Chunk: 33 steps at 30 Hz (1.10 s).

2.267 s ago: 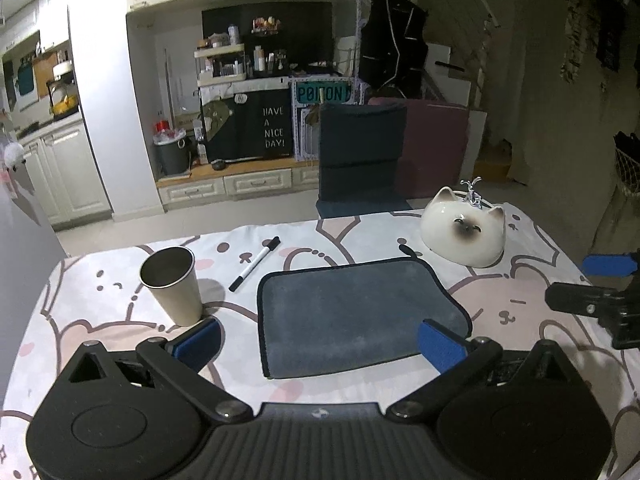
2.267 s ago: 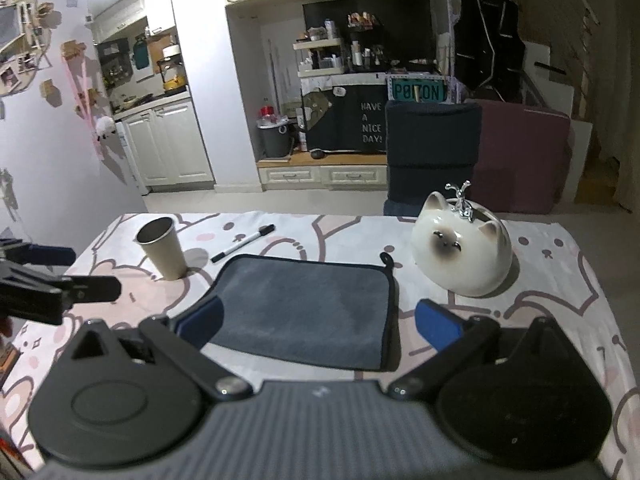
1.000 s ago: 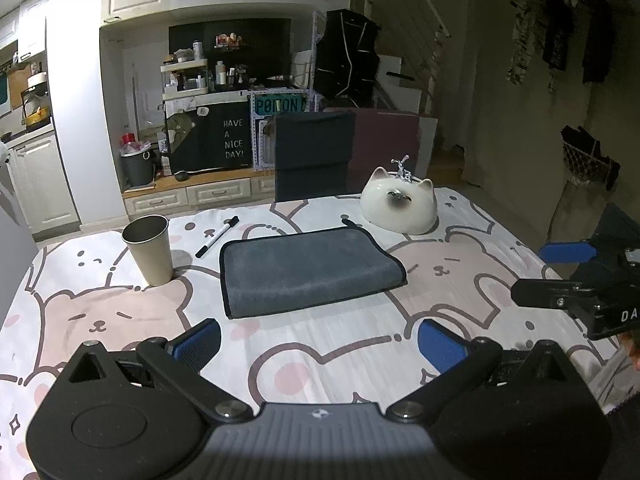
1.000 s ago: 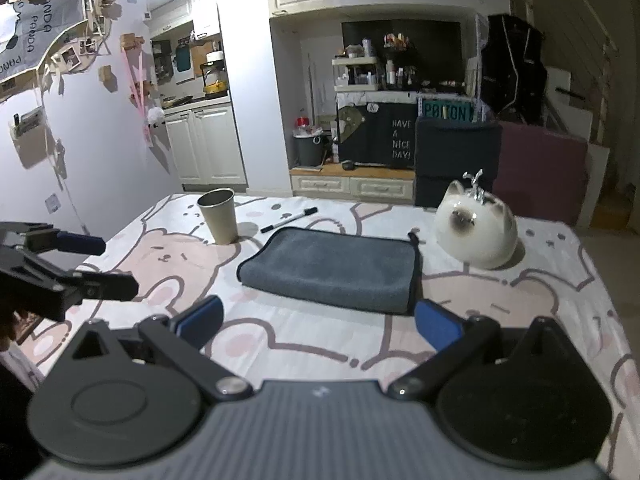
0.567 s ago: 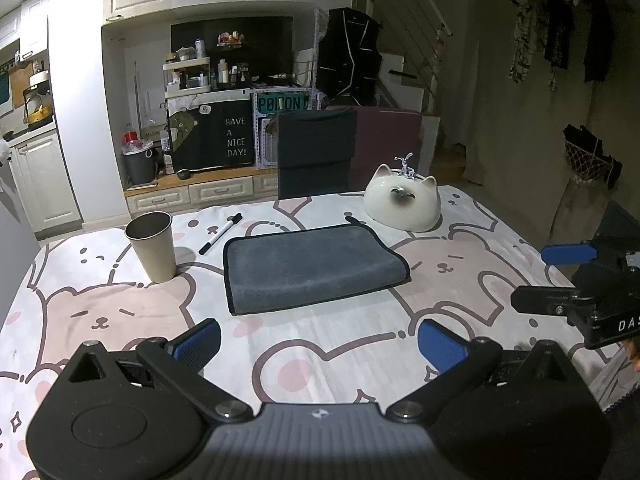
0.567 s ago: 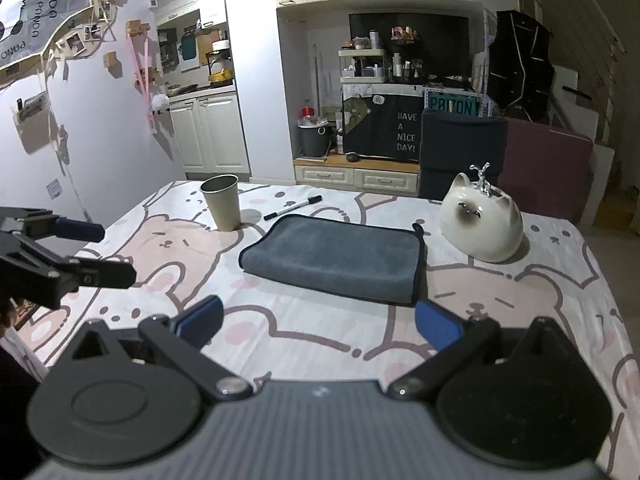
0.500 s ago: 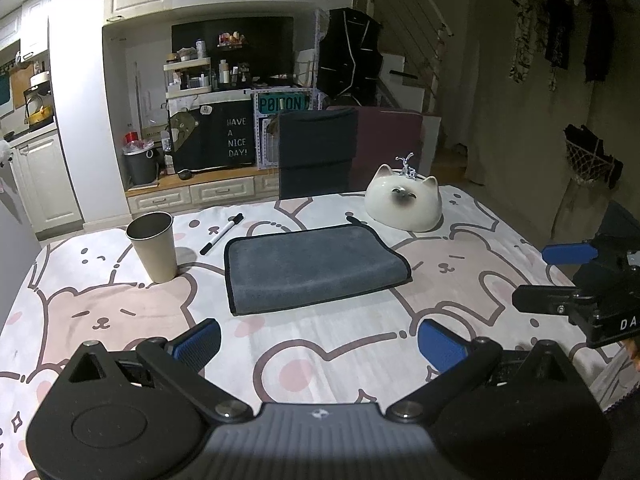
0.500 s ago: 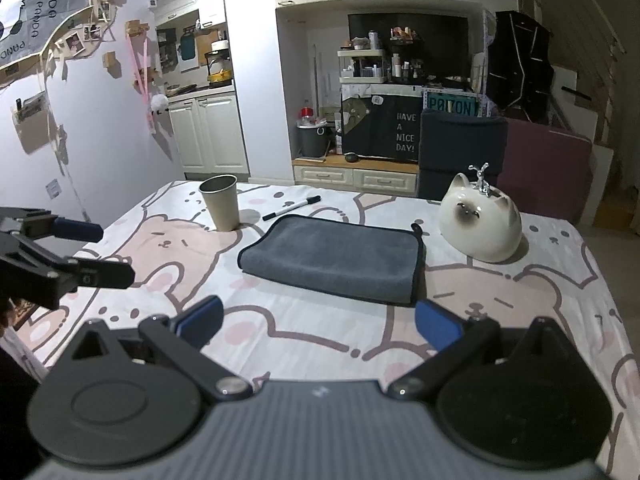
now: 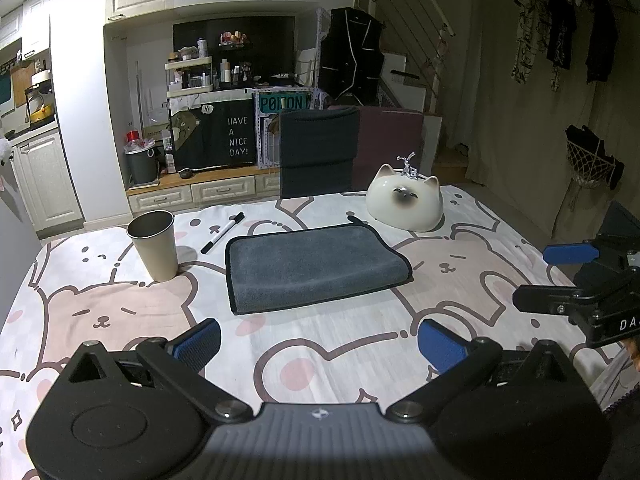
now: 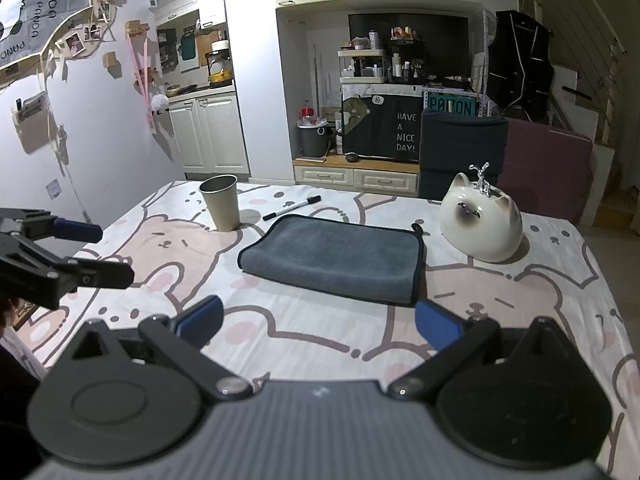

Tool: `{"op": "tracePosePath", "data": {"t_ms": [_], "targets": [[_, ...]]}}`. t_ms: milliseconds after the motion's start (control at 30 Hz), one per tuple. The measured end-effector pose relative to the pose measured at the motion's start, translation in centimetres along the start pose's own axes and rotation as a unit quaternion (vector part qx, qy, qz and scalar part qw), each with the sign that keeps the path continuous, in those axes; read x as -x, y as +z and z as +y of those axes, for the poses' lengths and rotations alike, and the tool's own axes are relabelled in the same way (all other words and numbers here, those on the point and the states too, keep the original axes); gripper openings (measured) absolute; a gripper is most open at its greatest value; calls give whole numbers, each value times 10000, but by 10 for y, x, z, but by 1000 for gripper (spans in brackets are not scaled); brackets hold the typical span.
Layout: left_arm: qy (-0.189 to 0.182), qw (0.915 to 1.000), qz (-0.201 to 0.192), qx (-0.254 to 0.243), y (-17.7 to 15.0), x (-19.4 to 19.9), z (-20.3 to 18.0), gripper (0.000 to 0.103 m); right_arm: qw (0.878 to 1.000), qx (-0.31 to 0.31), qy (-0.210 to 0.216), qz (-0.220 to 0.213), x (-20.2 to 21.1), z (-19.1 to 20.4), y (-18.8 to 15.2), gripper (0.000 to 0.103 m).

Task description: Fold towel

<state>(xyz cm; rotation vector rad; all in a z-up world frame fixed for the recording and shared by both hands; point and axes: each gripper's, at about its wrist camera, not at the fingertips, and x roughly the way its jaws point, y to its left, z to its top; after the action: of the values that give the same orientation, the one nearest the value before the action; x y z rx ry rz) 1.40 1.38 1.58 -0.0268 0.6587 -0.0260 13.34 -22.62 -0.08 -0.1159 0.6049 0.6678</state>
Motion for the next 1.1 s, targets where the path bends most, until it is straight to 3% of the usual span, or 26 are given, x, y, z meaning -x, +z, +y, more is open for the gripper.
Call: {"op": "tracePosePath", "data": {"t_ms": [1100], "targets": [[49,10000,-54,-23,1,3,0,103,10000,-40,-34,20,-2,-3,0,103]]}}
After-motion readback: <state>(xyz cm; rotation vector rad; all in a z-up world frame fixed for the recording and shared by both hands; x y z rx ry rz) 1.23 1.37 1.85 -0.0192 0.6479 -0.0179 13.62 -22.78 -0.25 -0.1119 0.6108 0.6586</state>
